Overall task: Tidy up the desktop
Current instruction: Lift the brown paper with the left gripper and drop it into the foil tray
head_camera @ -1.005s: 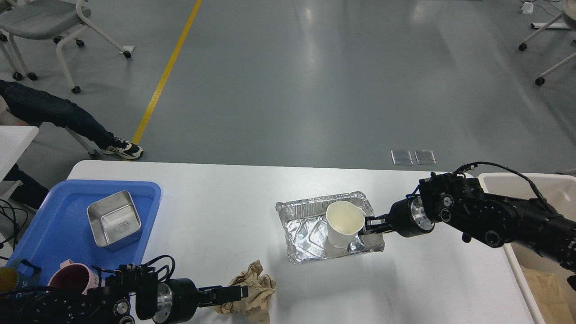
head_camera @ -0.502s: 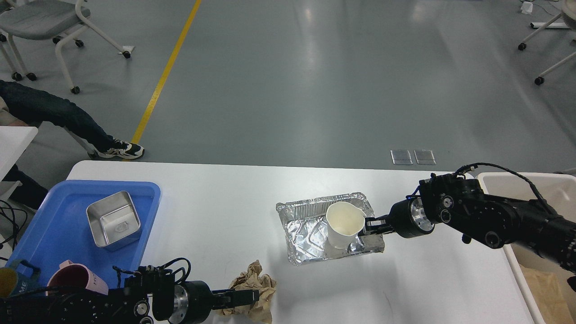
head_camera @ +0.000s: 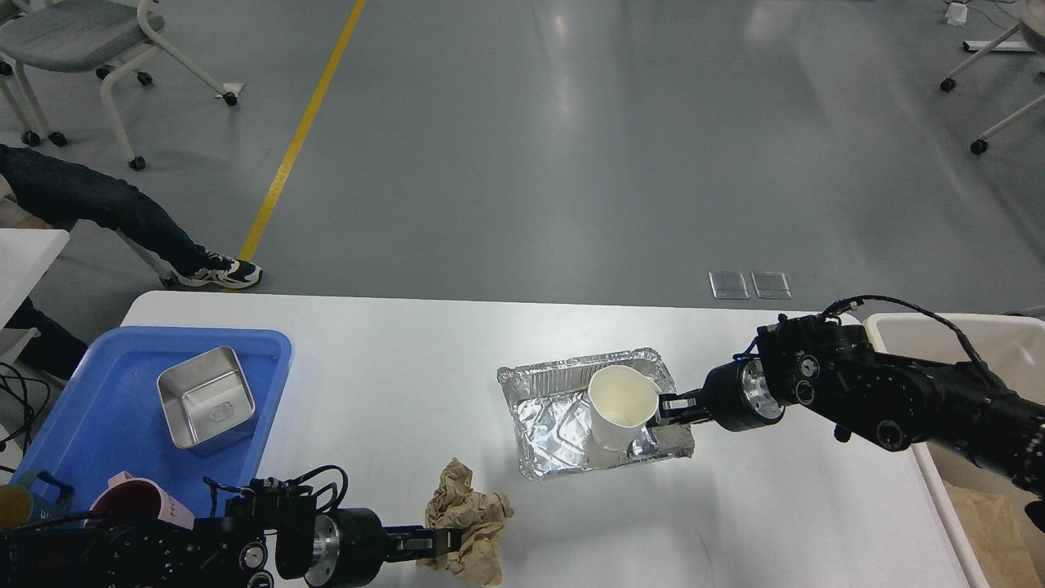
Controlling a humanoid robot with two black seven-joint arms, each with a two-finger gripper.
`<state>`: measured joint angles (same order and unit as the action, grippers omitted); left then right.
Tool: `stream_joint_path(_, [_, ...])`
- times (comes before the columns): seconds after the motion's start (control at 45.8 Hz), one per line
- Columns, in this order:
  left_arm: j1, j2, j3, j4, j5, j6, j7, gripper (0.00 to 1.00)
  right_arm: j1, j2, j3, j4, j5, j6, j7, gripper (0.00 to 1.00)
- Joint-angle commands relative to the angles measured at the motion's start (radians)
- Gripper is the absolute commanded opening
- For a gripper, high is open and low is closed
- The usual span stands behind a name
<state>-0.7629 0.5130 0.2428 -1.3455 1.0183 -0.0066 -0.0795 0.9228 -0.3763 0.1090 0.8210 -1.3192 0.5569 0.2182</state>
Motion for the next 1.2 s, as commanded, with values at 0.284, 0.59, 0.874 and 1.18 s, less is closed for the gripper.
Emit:
stream_joint_path(0.284, [-0.079,0.272,-0.008,-0.153,-0.001,-0.004,-0.019,0.01,-0.001,-0.001,0.0,-0.014,0.002,0.0,0.001,0.0])
stream_joint_path(0.59, [-0.096,0.602,-0.056,-0.282,-0.004,-0.029,-0.034,0.01,0.008,-0.001,0.0,-0.016,0.001,0.0,0.001,0.0])
stream_joint_path(0.874, [-0.099,0.783,-0.184,-0.299,-0.006,-0.116,-0.069,0.01,0.004,-0.003,0.0,-0.014,0.0,0.0,0.001,0.0])
stream_joint_path(1.18, [-0.148,0.797,-0.353,-0.288,-0.014,-0.219,-0.056,0.02,0.005,0.016,0.0,-0.016,0.0,-0.005,0.001,0.0])
